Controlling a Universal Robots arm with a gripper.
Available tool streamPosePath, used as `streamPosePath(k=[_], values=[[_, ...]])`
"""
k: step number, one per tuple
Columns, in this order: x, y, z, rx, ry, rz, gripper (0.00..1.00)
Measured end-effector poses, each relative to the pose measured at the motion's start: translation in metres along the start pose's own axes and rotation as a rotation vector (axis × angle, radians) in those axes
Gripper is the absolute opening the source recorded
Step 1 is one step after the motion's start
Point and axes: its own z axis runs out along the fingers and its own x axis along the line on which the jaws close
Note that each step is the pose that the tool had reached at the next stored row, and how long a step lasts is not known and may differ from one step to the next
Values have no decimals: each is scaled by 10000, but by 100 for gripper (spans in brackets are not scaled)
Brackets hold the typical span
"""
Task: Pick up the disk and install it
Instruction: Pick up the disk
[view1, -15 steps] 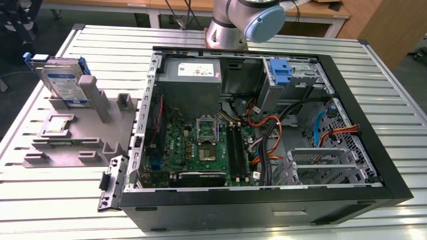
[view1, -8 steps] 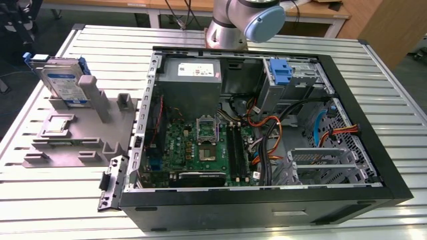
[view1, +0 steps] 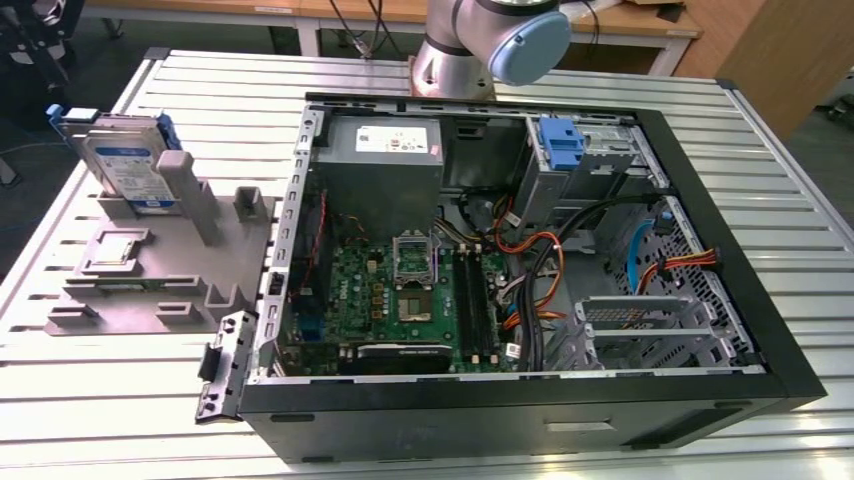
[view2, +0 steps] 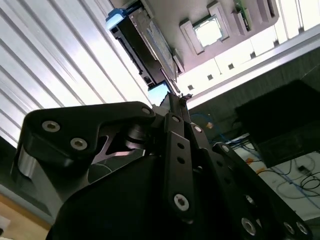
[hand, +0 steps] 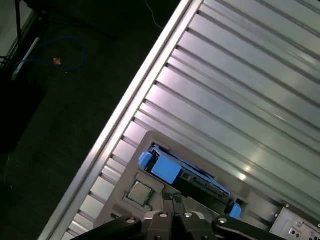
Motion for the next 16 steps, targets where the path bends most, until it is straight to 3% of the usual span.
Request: streamPosePath(k=[4,16], values=[[1,1,0,0,19,-420,10],[1,1,0,-4,26,-425,10]])
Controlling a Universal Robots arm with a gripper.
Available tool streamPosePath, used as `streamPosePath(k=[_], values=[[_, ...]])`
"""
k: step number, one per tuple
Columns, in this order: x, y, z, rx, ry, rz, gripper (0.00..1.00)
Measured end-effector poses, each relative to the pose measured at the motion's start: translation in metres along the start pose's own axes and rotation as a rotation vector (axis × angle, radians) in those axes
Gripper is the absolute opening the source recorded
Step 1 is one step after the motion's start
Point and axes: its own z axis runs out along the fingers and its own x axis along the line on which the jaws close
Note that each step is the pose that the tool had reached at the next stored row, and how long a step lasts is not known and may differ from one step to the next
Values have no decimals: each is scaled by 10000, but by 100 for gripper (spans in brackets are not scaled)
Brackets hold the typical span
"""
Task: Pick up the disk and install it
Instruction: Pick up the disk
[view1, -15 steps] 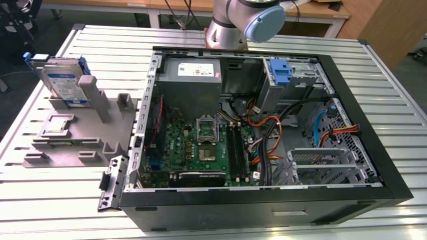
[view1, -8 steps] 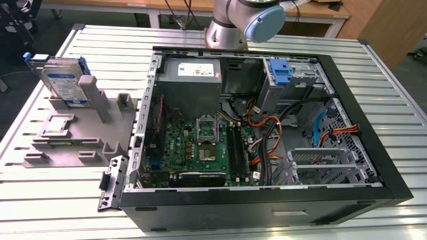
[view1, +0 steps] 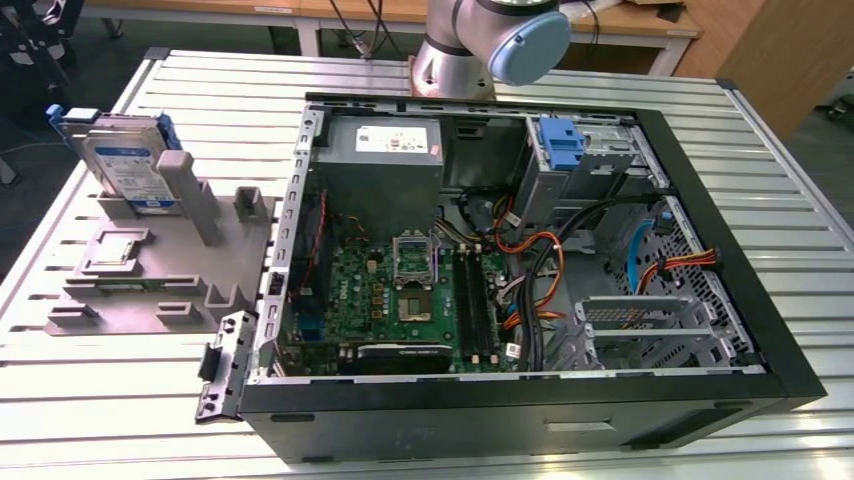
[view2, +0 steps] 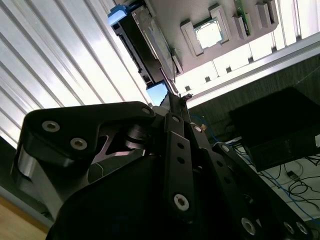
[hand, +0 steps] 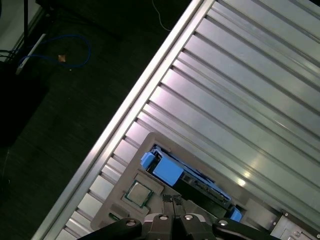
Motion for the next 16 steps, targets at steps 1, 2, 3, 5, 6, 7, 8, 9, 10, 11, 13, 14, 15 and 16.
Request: streamPosePath(k=[1,2,3,5,6,7,8,9,10,11,13,14,15,16], values=[[0,0,0,0,0,0,10],[0,0,0,0,0,0,10],[0,0,0,0,2,-27,10],[-1,0,0,-1,12,-271,10],[0,-1,1,0,19,-447,10],[0,-1,1,0,27,-626,10],[0,-1,1,0,36,-807,10],[0,-1,2,0,43,-997,10],[0,-1,2,0,52,-1183,10],[0,0,2,0,60,-1361,10],[0,-1,4,1,75,-1716,10],[0,-1,5,1,83,-1895,10],[0,-1,7,1,90,-2075,10],[0,-1,8,1,99,-2270,10]])
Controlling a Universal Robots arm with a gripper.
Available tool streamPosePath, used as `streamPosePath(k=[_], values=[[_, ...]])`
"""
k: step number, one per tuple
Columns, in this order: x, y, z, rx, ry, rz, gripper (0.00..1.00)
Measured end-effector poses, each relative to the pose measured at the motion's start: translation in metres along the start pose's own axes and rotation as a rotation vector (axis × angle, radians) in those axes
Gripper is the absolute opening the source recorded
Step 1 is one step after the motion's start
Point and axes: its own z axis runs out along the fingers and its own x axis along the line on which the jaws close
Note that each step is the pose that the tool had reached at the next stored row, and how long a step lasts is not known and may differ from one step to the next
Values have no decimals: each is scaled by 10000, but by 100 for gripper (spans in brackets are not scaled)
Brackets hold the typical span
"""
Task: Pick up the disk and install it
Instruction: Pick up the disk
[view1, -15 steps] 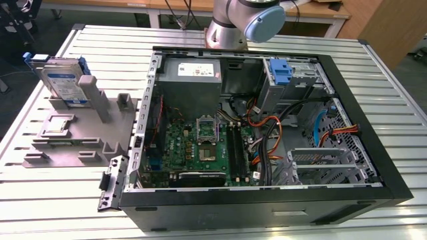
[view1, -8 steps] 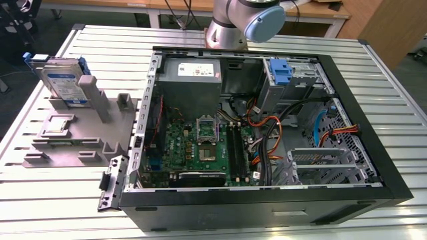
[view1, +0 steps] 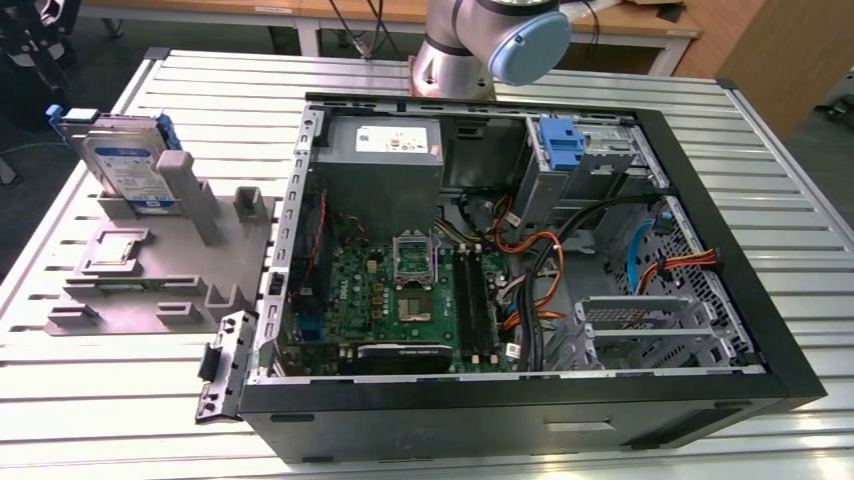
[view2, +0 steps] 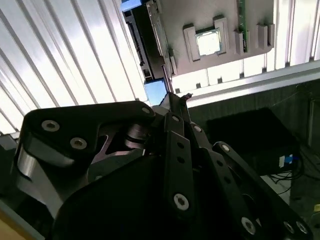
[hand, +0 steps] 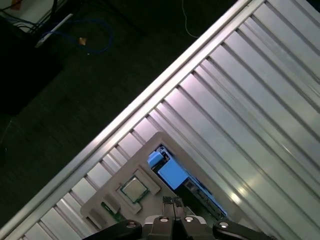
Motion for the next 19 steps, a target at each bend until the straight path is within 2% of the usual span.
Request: streamPosePath(k=[4,7,19], values=[[0,0,3,2,27,-597,10],[0,0,3,3,38,-878,10],[0,0,3,4,41,-969,10]])
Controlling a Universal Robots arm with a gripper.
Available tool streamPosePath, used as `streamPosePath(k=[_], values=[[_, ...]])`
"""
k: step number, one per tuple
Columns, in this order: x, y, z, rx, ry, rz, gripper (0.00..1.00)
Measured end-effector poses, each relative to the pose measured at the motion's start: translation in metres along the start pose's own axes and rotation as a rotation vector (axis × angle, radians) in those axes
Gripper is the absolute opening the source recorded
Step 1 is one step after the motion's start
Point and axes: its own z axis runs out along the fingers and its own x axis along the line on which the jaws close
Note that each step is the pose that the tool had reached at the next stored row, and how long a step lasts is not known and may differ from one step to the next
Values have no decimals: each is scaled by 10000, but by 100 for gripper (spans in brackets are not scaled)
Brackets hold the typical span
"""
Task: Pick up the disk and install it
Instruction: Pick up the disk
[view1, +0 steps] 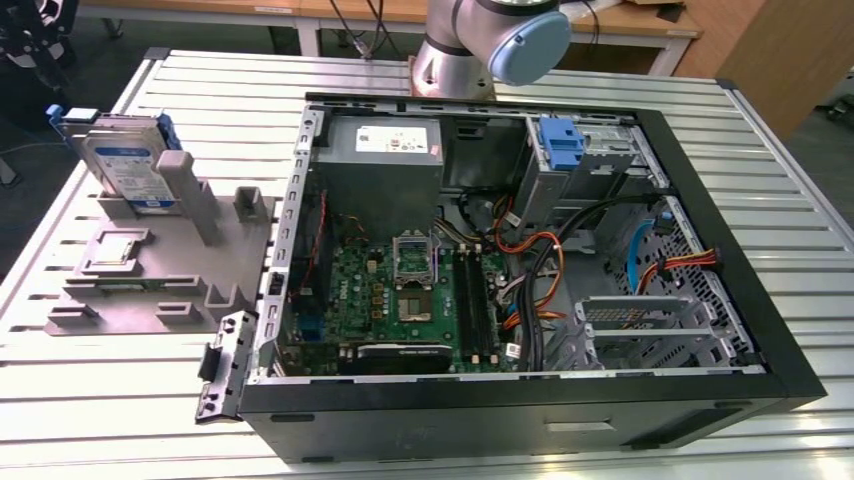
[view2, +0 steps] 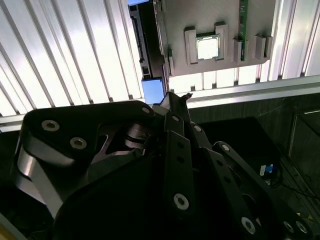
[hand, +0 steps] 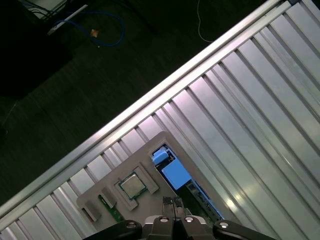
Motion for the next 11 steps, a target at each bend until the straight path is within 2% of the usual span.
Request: streamPosePath(k=[6,11], values=[[0,0,0,0,2,-48,10],[0,0,1,1,34,-783,10]])
